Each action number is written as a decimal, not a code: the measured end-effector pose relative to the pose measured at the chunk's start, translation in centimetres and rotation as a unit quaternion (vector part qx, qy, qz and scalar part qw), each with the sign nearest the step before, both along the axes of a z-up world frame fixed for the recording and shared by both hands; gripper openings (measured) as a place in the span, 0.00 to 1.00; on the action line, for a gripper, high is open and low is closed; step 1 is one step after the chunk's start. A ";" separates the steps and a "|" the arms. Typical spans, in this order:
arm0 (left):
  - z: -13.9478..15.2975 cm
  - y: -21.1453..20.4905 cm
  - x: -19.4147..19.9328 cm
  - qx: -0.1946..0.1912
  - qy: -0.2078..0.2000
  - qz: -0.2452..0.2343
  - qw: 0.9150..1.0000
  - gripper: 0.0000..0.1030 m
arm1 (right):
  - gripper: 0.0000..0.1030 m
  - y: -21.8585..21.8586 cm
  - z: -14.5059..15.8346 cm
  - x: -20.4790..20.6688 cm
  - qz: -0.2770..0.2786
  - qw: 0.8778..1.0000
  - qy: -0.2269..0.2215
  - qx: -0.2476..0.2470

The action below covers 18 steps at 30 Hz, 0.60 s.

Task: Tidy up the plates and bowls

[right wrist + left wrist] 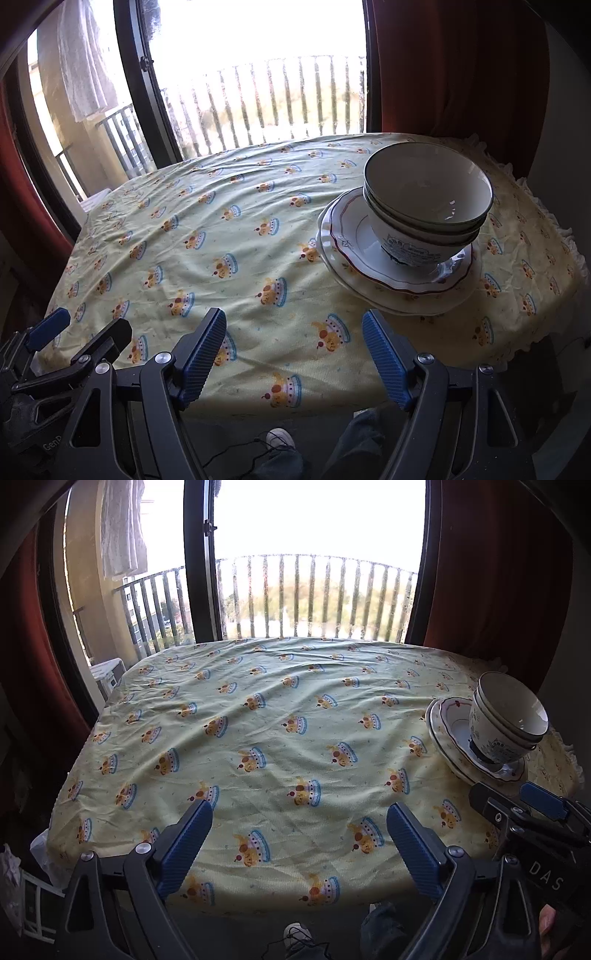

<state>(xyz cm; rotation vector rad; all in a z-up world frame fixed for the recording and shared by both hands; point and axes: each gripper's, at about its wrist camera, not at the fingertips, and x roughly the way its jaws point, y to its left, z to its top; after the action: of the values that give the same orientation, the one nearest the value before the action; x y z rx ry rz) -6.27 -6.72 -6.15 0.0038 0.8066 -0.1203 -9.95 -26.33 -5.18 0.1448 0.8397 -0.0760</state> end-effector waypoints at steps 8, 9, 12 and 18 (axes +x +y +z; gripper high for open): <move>0.1 0.2 -0.1 -0.006 -0.004 0.005 1.000 0.95 | 0.83 -0.4 0.3 -0.6 -0.014 1.000 -0.008 0.000; 0.2 0.2 -0.2 -0.004 -0.005 0.006 1.000 0.96 | 0.83 -0.4 0.4 -0.6 -0.015 1.000 -0.009 -0.001; 0.4 0.2 -0.3 -0.001 -0.011 0.011 1.000 0.97 | 0.84 -0.5 0.5 -0.7 -0.016 1.000 -0.012 -0.001; 0.8 0.3 -0.4 0.001 -0.020 0.021 1.000 0.98 | 0.87 -0.6 0.8 -0.7 -0.015 1.000 -0.019 -0.005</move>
<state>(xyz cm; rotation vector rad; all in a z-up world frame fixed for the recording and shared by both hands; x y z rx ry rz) -6.64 -6.40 -5.37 -0.0087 0.7668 -0.0804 -10.68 -26.89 -4.40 0.1493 0.7999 -0.1044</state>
